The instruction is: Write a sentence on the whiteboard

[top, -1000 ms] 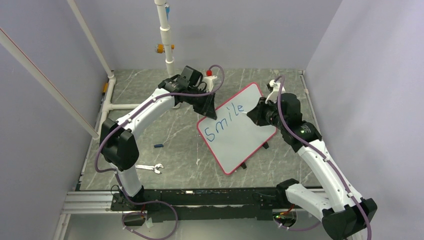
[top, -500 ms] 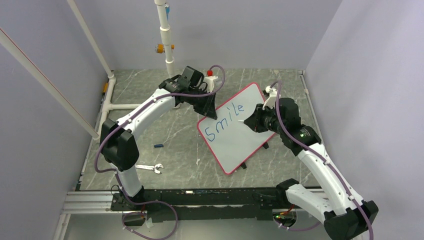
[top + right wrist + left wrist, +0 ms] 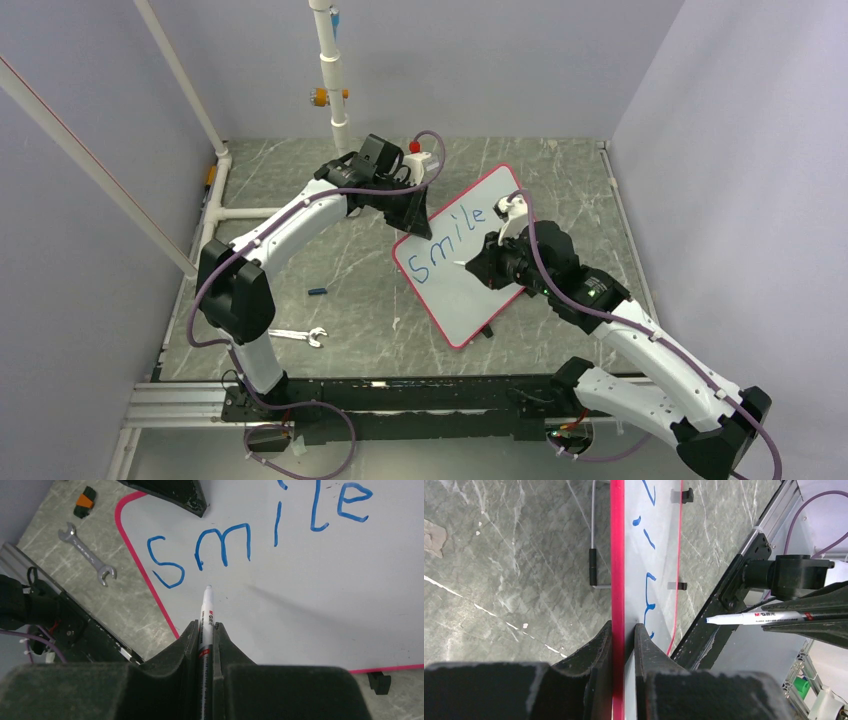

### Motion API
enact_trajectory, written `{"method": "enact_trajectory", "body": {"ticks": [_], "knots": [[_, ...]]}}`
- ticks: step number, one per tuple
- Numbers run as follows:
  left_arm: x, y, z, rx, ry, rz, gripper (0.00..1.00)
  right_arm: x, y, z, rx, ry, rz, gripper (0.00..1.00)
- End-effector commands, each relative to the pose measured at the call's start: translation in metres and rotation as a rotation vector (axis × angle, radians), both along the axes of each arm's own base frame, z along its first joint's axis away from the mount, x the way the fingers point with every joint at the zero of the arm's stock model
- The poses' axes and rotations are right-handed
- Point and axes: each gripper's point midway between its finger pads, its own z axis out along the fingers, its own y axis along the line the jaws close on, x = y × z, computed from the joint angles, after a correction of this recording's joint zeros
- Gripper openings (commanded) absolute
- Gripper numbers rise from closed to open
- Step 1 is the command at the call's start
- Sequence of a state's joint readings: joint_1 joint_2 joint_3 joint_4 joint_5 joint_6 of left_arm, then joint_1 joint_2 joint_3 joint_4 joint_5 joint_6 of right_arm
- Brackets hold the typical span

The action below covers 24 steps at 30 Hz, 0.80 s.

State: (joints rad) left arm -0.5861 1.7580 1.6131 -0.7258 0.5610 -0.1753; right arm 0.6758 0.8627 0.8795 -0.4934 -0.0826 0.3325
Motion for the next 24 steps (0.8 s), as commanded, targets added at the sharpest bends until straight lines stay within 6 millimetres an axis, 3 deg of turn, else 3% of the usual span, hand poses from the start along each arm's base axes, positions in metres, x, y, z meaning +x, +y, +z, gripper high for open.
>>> {"method": "enact_trajectory", "body": {"ticks": [1, 12, 24], "knots": [[0.022, 0.009, 0.015, 0.004, -0.133, 0.043, 0.0, 0.007, 0.001, 0.009, -0.016, -0.09, -0.06, 0.0], [0.021, 0.01, 0.024, -0.027, -0.142, 0.059, 0.0, -0.007, 0.023, 0.002, -0.02, -0.12, 0.001, 0.0], [0.02, 0.009, 0.026, -0.04, -0.14, 0.056, 0.0, -0.015, 0.036, -0.03, -0.085, -0.094, 0.014, 0.0]]}}
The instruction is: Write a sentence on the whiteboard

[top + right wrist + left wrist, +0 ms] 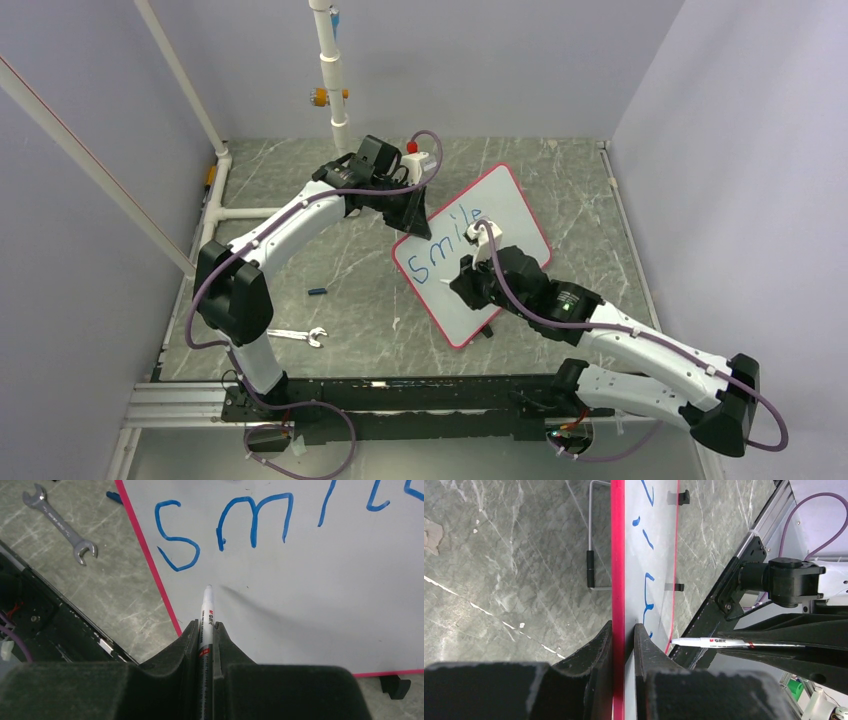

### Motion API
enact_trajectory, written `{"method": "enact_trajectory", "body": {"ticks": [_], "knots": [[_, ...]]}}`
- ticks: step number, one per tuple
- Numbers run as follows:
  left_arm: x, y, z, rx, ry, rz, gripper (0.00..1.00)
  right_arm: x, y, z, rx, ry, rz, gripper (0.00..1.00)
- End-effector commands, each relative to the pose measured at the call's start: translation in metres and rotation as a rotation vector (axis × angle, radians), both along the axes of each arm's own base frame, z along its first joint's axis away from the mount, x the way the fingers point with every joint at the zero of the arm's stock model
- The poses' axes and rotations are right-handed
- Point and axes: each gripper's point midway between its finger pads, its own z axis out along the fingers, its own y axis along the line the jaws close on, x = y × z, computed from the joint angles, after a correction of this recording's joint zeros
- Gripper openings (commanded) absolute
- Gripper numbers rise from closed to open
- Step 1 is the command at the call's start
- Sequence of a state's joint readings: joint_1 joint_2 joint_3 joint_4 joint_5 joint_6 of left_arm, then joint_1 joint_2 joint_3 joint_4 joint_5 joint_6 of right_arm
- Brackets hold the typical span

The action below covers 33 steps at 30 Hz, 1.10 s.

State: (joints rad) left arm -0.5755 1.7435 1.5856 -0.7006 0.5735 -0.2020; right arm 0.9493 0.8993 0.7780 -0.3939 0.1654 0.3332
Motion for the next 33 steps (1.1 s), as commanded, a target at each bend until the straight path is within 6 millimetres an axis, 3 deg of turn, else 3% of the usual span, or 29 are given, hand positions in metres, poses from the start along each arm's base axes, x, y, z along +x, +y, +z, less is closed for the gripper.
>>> {"method": "enact_trajectory", "body": {"ticks": [1, 19, 33], "knots": [[0.019, 0.006, 0.026, -0.021, -0.153, 0.037, 0.0, 0.008, 0.003, 0.005, 0.02, -0.038, -0.044, 0.0], [0.018, 0.004, 0.026, -0.029, -0.149, 0.028, 0.0, 0.013, 0.004, -0.018, -0.05, -0.027, -0.047, 0.0], [0.019, 0.003, 0.027, -0.034, -0.151, 0.027, 0.0, 0.001, 0.01, -0.026, -0.065, -0.016, 0.013, 0.0]]}}
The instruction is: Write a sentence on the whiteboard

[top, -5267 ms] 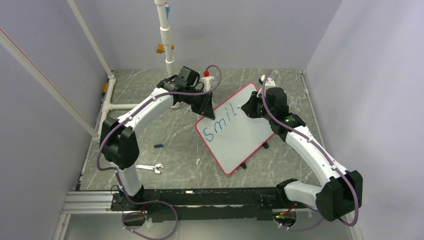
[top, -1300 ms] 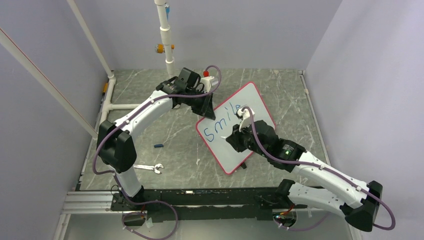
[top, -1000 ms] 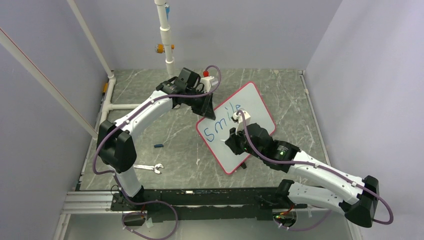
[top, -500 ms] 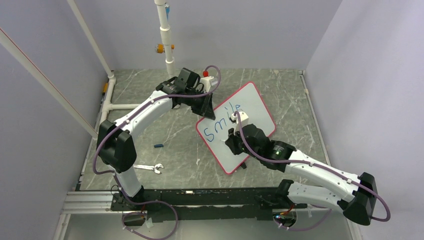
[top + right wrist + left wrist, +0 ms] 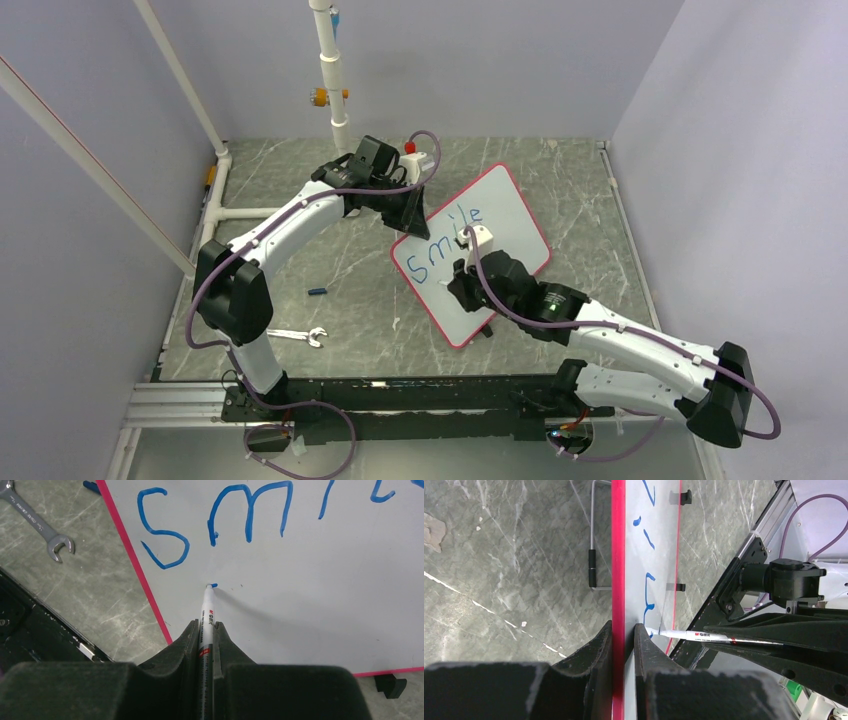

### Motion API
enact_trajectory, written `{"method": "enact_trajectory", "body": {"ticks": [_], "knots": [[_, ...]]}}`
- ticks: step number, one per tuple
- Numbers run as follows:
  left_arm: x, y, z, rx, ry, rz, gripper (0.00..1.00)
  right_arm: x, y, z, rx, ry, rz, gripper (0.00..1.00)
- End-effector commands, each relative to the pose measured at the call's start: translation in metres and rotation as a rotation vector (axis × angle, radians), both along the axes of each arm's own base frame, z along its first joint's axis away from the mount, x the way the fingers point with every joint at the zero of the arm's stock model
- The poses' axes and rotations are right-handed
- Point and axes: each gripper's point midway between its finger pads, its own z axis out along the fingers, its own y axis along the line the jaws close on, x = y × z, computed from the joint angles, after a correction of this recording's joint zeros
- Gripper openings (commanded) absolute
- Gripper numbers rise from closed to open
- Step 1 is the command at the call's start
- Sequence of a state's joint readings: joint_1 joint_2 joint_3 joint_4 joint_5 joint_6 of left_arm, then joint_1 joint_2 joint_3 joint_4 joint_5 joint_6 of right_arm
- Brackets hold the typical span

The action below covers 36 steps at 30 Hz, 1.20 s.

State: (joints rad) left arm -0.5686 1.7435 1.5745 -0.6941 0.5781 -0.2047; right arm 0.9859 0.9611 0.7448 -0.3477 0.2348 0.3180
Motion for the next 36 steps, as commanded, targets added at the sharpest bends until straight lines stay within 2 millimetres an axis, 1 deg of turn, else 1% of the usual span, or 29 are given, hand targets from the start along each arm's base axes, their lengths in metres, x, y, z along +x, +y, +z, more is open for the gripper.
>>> {"method": "enact_trajectory", "body": {"ticks": [1, 9, 12, 17, 24, 30, 36], "knots": [[0.018, 0.001, 0.03, -0.034, -0.158, 0.021, 0.0, -0.005, 0.006, -0.004, 0.005, -0.002, 0.031, 0.0], [0.018, 0.001, 0.029, -0.033, -0.158, 0.019, 0.0, -0.012, 0.001, -0.015, -0.015, 0.019, 0.034, 0.0], [0.018, 0.002, 0.029, -0.032, -0.158, 0.021, 0.0, -0.013, -0.005, -0.02, -0.032, 0.024, 0.019, 0.0], [0.018, 0.001, 0.028, -0.03, -0.156, 0.021, 0.0, -0.011, -0.015, -0.023, -0.051, 0.02, -0.025, 0.0], [0.018, 0.001, 0.027, -0.028, -0.153, 0.021, 0.0, -0.006, -0.024, -0.027, -0.094, 0.034, -0.091, 0.0], [0.019, 0.001, 0.028, -0.029, -0.157, 0.02, 0.0, -0.01, -0.026, -0.028, -0.093, 0.065, -0.098, 0.0], [0.018, 0.002, 0.028, -0.029, -0.156, 0.02, 0.0, -0.016, -0.021, -0.028, -0.075, 0.096, -0.073, 0.0]]}}
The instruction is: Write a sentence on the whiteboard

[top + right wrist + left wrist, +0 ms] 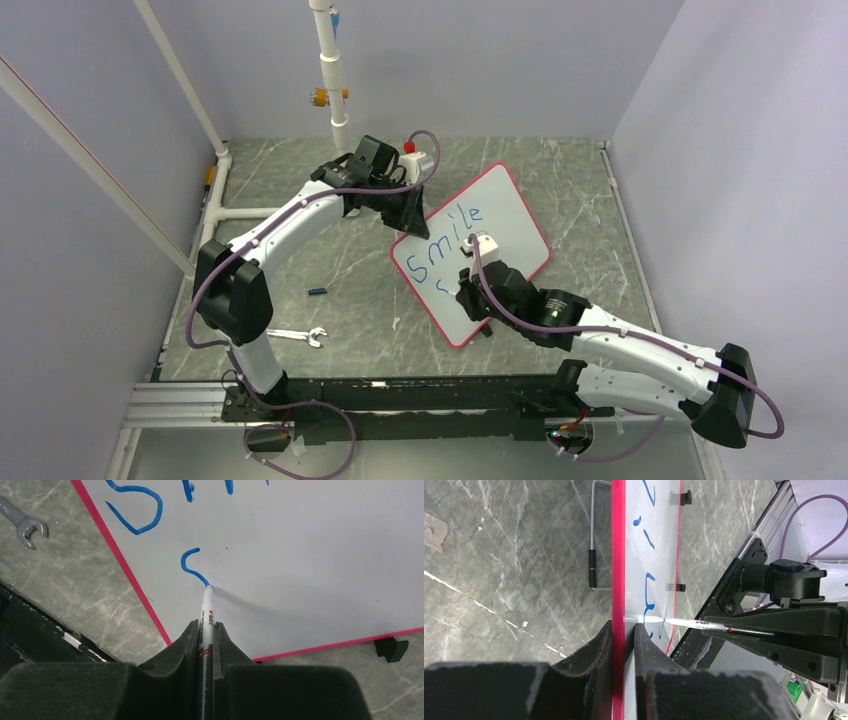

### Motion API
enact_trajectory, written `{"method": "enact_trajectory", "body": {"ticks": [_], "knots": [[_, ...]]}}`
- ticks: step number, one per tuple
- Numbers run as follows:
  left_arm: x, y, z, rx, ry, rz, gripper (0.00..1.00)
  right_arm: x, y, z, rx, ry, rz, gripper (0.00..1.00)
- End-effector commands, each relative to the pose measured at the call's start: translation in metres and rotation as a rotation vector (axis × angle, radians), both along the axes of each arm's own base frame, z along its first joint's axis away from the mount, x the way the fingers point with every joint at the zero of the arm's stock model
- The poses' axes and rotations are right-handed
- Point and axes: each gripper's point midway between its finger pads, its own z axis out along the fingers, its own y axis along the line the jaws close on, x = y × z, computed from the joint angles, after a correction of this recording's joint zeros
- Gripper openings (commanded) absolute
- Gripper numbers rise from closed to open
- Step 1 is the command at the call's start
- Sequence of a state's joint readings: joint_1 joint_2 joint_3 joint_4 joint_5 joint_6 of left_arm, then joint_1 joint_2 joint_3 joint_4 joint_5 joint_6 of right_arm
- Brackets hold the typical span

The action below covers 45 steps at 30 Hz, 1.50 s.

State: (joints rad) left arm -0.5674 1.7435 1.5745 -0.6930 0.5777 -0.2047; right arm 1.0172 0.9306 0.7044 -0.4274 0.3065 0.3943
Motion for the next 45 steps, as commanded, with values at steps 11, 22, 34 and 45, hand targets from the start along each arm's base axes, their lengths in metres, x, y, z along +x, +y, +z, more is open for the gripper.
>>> {"method": "enact_trajectory", "body": {"ticks": [11, 22, 34, 45], "knots": [[0.017, 0.001, 0.029, -0.03, -0.155, 0.018, 0.0, -0.016, 0.02, 0.0, 0.035, 0.075, 0.097, 0.0], [0.017, 0.002, 0.029, -0.03, -0.156, 0.019, 0.0, 0.0, 0.035, 0.038, 0.095, -0.004, 0.089, 0.0], [0.017, 0.003, 0.03, -0.028, -0.16, 0.019, 0.0, 0.014, 0.014, 0.074, 0.163, -0.108, -0.03, 0.0], [0.016, 0.002, 0.03, -0.029, -0.16, 0.017, 0.0, 0.019, 0.006, 0.044, 0.112, -0.068, -0.068, 0.0]]}}
